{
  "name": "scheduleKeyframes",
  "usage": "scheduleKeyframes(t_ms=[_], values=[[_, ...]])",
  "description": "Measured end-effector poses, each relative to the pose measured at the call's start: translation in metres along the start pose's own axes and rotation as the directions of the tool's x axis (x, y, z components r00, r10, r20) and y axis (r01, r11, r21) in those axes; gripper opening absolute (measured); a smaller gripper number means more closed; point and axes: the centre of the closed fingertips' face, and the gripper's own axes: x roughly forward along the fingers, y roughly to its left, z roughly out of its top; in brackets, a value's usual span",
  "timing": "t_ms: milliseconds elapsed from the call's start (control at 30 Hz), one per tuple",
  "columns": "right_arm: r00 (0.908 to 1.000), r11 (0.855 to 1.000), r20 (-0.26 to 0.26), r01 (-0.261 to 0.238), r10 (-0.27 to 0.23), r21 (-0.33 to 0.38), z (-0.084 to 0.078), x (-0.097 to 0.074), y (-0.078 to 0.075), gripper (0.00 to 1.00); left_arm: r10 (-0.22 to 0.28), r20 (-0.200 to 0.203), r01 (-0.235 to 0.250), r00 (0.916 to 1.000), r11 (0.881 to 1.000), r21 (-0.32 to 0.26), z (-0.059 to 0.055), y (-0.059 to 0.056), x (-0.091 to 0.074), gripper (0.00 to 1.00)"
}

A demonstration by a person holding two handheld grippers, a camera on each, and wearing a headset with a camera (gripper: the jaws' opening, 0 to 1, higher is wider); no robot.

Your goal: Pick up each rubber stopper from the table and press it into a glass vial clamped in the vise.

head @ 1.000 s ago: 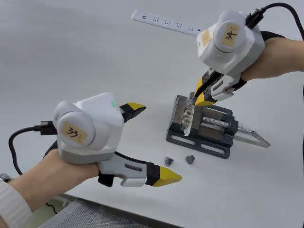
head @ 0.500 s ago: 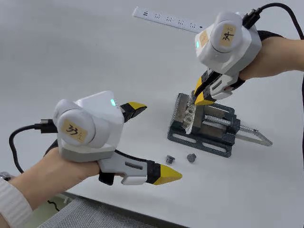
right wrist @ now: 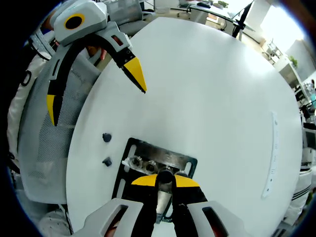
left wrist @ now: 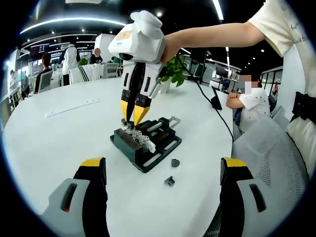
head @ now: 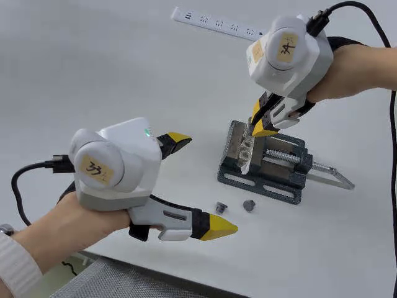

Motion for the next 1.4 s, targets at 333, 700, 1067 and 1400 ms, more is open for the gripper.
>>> scheduleKeyframes(t_ms=[333,700,1067,1400], values=[[0.9955,1.000,-0.092,-0.023,0.022,-0.015,0.0007,0.0017,-0.0018,0.05,-0.001,0.000,0.001,1.0000,1.000,-0.003,-0.0010,-0.0003,0.0010,0.95],[0.9876,0.999,-0.153,-0.038,0.035,-0.021,0.0010,0.0041,-0.0017,0.05,-0.004,-0.002,0.004,1.0000,1.000,-0.005,-0.0021,-0.0010,0.0014,0.95],[0.9884,0.999,-0.150,-0.028,0.025,-0.017,0.0005,0.0029,-0.0018,0.06,-0.008,0.003,0.008,1.0000,1.000,-0.002,0.0010,-0.0014,0.0017,0.94],[0.9893,0.999,-0.143,-0.035,0.030,-0.033,0.0008,0.0013,0.0000,0.07,0.000,-0.003,0.000,1.0000,1.000,-0.008,-0.0024,-0.0005,-0.0014,0.94]])
